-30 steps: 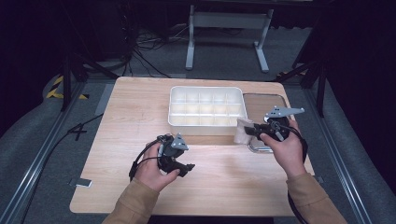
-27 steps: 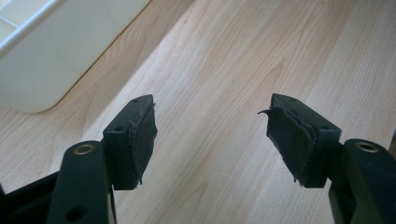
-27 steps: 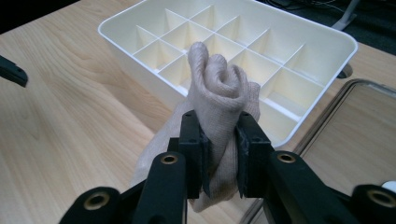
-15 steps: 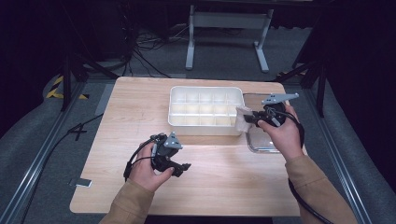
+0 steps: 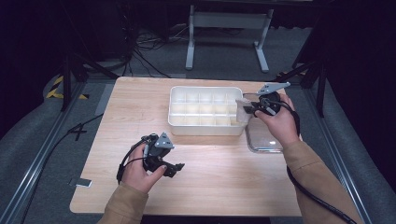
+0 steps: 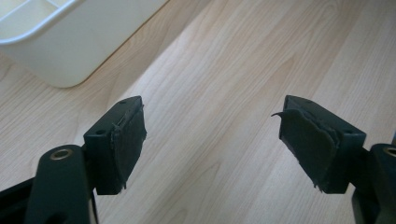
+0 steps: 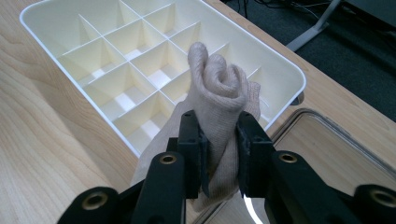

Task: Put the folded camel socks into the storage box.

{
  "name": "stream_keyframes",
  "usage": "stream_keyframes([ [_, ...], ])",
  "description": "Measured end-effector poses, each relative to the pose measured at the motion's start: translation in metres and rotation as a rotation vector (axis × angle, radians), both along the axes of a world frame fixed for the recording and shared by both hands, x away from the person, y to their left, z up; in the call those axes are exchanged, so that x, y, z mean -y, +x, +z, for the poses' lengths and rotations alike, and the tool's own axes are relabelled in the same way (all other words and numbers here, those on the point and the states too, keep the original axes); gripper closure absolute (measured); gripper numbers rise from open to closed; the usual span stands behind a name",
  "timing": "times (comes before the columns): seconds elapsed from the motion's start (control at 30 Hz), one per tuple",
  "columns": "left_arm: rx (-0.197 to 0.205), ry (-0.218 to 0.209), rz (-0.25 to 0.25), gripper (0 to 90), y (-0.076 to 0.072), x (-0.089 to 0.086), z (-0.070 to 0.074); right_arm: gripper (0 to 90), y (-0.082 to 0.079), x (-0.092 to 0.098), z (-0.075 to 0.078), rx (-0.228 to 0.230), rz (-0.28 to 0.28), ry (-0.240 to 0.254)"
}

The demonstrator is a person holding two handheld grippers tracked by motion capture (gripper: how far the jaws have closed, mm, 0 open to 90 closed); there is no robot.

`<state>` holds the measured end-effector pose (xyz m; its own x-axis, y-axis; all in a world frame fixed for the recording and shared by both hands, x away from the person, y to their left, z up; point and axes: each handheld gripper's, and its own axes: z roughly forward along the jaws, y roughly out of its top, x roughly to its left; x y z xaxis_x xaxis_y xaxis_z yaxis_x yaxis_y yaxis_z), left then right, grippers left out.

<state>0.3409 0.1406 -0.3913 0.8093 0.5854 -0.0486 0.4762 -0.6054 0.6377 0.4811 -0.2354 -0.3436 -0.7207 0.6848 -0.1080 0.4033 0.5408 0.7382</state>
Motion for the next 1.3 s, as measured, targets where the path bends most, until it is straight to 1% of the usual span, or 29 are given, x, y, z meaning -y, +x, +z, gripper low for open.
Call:
stream_keyframes([
  [0.13,0.000,0.000,0.020,23.0,0.000,-0.006,0.000,74.7,0.006,-0.004,-0.001,-0.006,0.004,-0.018],
  [0.17,0.007,0.000,0.024,22.8,0.000,-0.008,0.000,74.7,0.008,-0.005,-0.001,-0.014,0.006,-0.025],
  [0.33,0.007,-0.009,0.046,22.2,0.001,-0.016,0.002,74.4,0.015,-0.008,-0.004,-0.027,0.019,-0.064],
  [0.4,0.000,0.002,0.042,22.2,0.002,-0.017,0.002,74.4,0.018,-0.008,-0.005,-0.027,0.021,-0.079],
  [0.5,-0.001,0.004,0.038,22.1,0.003,-0.016,0.001,74.4,0.022,-0.010,-0.006,-0.038,0.022,-0.099],
  [0.57,-0.001,0.004,0.036,22.1,0.003,-0.016,0.001,74.4,0.023,-0.011,-0.006,-0.036,0.021,-0.106],
  [0.6,-0.001,0.000,0.039,22.1,0.003,-0.015,0.001,74.4,0.023,-0.012,-0.007,-0.029,0.024,-0.118],
  [0.63,-0.001,0.006,0.037,21.8,0.004,-0.015,0.001,74.4,0.023,-0.013,-0.008,-0.028,0.021,-0.128],
  [0.7,0.000,0.010,0.034,21.4,0.004,-0.015,0.001,74.3,0.024,-0.016,-0.012,-0.029,0.021,-0.140],
  [0.73,-0.001,0.010,0.029,21.4,0.005,-0.014,0.001,74.3,0.024,-0.017,-0.014,-0.022,0.021,-0.151],
  [0.77,-0.010,0.009,0.034,21.4,0.005,-0.014,0.001,74.2,0.024,-0.018,-0.017,-0.018,0.024,-0.160],
  [0.83,-0.013,0.010,0.032,20.8,0.005,-0.013,0.000,74.1,0.024,-0.020,-0.021,-0.013,0.024,-0.170],
  [0.9,-0.010,0.009,0.030,20.8,0.005,-0.012,0.000,74.0,0.024,-0.021,-0.026,-0.014,0.031,-0.183],
  [1.03,-0.012,0.012,0.027,20.8,0.005,-0.010,0.000,73.8,0.024,-0.023,-0.034,-0.015,0.034,-0.178],
  [1.07,-0.012,0.006,0.028,20.8,0.005,-0.010,0.000,73.8,0.024,-0.023,-0.035,-0.011,0.038,-0.186],
  [1.1,-0.002,0.010,0.020,20.8,0.006,-0.010,0.001,73.7,0.024,-0.024,-0.037,-0.012,0.041,-0.185],
  [1.13,-0.006,0.002,0.025,20.8,0.005,-0.009,0.001,73.7,0.024,-0.025,-0.039,-0.008,0.043,-0.194],
  [1.17,-0.007,0.005,0.024,20.8,0.005,-0.008,0.001,73.7,0.023,-0.027,-0.041,-0.005,0.047,-0.203],
  [1.23,-0.008,0.005,0.025,20.8,0.005,-0.008,0.001,73.6,0.023,-0.028,-0.044,-0.008,0.053,-0.208],
  [1.27,-0.003,0.005,0.028,20.8,0.005,-0.008,0.000,73.6,0.024,-0.029,-0.046,-0.015,0.061,-0.214],
  [1.3,-0.009,0.006,0.028,20.8,0.005,-0.008,0.000,73.6,0.023,-0.031,-0.049,-0.021,0.060,-0.226],
])
